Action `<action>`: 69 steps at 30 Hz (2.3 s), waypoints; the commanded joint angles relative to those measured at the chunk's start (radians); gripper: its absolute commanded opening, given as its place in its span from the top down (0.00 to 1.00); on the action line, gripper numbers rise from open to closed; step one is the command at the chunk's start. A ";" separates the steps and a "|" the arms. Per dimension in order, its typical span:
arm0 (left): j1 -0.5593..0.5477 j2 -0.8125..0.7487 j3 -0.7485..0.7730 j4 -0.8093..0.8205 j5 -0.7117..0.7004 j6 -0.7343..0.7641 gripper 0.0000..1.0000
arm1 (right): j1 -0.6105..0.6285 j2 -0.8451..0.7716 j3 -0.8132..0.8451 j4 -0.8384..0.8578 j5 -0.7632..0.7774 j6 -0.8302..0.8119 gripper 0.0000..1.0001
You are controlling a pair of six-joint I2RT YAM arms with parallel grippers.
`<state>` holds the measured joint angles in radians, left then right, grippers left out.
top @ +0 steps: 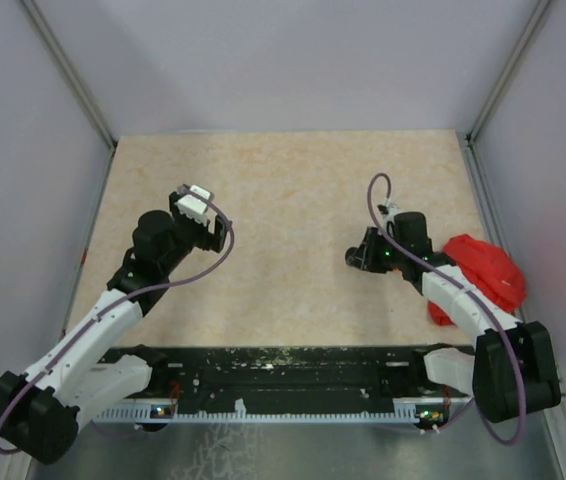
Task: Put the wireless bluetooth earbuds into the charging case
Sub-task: Place the charging case at the center of the board, then reset both arms
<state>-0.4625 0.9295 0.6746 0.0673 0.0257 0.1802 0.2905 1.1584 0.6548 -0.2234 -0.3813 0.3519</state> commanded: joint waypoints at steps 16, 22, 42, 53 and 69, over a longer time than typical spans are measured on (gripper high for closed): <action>0.108 -0.062 0.015 0.003 -0.160 -0.213 0.00 | -0.252 0.128 -0.169 0.245 0.126 0.304 0.77; 0.122 -0.088 0.026 -0.011 -0.187 -0.246 0.00 | -0.253 0.114 -0.159 0.169 0.142 0.278 0.58; 0.123 -0.467 -0.106 0.073 -0.219 -0.297 0.00 | -0.252 -0.524 0.108 -0.255 0.267 0.086 0.13; 0.122 -0.606 -0.132 0.015 -0.225 -0.299 0.00 | -0.253 -0.680 0.174 -0.310 0.480 -0.131 0.12; 0.131 -0.558 -0.138 0.007 -0.172 -0.286 0.00 | -0.243 -0.691 0.099 -0.226 0.443 -0.155 0.11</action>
<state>-0.3412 0.3576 0.5358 0.0734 -0.1722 -0.1112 0.0494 0.4713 0.7586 -0.5083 0.0635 0.2195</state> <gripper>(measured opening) 0.998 0.892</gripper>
